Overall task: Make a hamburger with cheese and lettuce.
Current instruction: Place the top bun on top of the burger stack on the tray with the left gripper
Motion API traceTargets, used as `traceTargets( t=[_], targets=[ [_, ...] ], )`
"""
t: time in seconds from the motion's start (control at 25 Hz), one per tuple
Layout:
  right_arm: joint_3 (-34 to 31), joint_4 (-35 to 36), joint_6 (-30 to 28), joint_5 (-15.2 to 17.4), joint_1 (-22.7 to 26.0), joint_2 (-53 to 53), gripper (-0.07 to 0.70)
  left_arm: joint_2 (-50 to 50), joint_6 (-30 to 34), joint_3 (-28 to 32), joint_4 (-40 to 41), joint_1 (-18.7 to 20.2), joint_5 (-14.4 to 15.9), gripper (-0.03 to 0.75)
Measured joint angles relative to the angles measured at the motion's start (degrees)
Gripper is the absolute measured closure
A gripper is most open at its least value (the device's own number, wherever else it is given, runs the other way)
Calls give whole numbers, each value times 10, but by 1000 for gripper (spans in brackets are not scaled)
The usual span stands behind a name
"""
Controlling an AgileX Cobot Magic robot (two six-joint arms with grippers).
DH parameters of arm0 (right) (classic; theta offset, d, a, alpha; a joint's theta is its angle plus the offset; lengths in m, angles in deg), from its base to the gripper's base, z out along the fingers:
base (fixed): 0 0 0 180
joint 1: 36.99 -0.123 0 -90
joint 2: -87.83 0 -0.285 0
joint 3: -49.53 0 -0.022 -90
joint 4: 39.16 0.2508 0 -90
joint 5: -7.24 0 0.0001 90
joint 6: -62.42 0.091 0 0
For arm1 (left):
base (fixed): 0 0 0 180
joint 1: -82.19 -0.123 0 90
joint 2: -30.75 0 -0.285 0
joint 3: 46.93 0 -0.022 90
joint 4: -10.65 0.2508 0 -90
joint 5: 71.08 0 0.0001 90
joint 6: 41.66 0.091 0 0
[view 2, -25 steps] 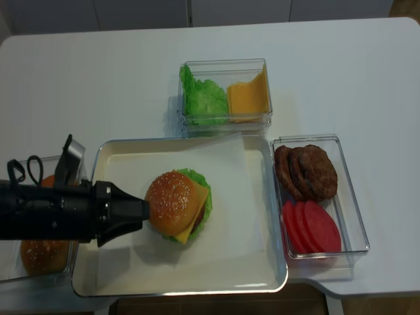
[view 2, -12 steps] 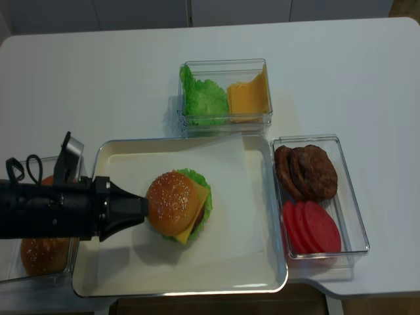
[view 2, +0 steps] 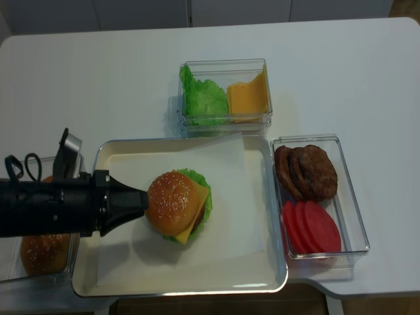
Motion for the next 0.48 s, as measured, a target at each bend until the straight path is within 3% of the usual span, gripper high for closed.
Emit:
traceTargets(
  t=[0.48],
  targets=[
    [0,0,0,0,0,0,624,0,-1,0,15,0,-28,550]
  ],
)
